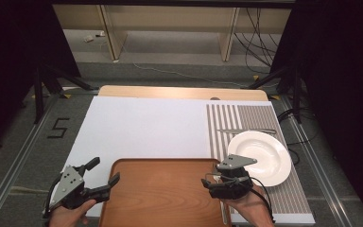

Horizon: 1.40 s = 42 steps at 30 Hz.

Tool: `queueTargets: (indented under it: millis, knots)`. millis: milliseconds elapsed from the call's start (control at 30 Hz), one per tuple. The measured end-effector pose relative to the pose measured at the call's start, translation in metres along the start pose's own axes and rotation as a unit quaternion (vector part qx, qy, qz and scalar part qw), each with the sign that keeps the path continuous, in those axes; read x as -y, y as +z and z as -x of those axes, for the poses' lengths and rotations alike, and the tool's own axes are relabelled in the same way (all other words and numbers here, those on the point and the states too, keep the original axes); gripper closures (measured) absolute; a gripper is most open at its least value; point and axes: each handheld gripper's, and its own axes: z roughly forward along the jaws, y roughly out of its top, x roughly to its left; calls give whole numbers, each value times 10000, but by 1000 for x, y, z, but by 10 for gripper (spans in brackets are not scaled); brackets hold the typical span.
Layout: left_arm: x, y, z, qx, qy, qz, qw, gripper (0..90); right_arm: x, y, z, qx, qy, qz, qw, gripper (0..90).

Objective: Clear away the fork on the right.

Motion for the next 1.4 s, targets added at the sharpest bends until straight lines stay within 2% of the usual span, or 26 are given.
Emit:
queueTargets:
  millis: [167, 267, 333, 367, 500, 567, 767, 833, 1100, 1133, 1167, 1233, 1300, 1400]
  knots:
    - [0, 0, 0, 5, -4, -2, 10000, 163, 0, -4, 0, 20, 107, 177, 9998, 325]
    - [0, 0, 0, 3, -1, -6, 10000, 163, 2, -7, 1, 34, 62, 351, 9994, 321]
    - [0, 0, 0, 4, -1, -5, 10000, 163, 3, -11, 1, 31, 153, 561, 9983, 321]
    - [0, 0, 0, 7, -8, -1, 10000, 163, 3, -11, 1, 31, 153, 561, 9983, 321]
    - [0, -1, 0, -3, -10, -4, 10000, 163, 6, -16, 2, 92, 177, 884, 9959, 319]
    - [0, -1, 0, -6, -17, -2, 10000, 163, 6, -17, 2, 97, 173, 903, 9957, 319]
    - [0, -2, 0, -9, -18, 2, 10000, 163, 9, -21, 2, 139, 196, 1221, 9922, 309]
    - [0, -1, 0, -3, -23, 0, 10000, 162, 12, -23, 2, 196, 213, 1444, 9891, 298]
    - [0, -1, 0, 25, -16, -10, 10000, 162, 19, -28, 3, 201, 296, 1621, 9861, 267]
    - [0, -1, 0, 27, -9, -8, 10000, 162, 20, -27, 3, 207, 281, 1732, 9843, 259]
    - [0, -1, 0, 30, -10, -7, 10000, 162, 20, -30, 3, 222, 309, 1713, 9845, 246]
    - [0, -1, 0, 27, -13, -8, 10000, 162, 22, -30, 3, 284, 275, 1843, 9821, 239]
    - [0, -1, 0, 30, -15, -6, 10000, 162, 23, -32, 2, 274, 262, 1901, 9810, 238]
    - [1, -2, 0, 27, -10, -12, 10000, 162, 27, -33, 0, 292, 279, 2103, 9768, 236]
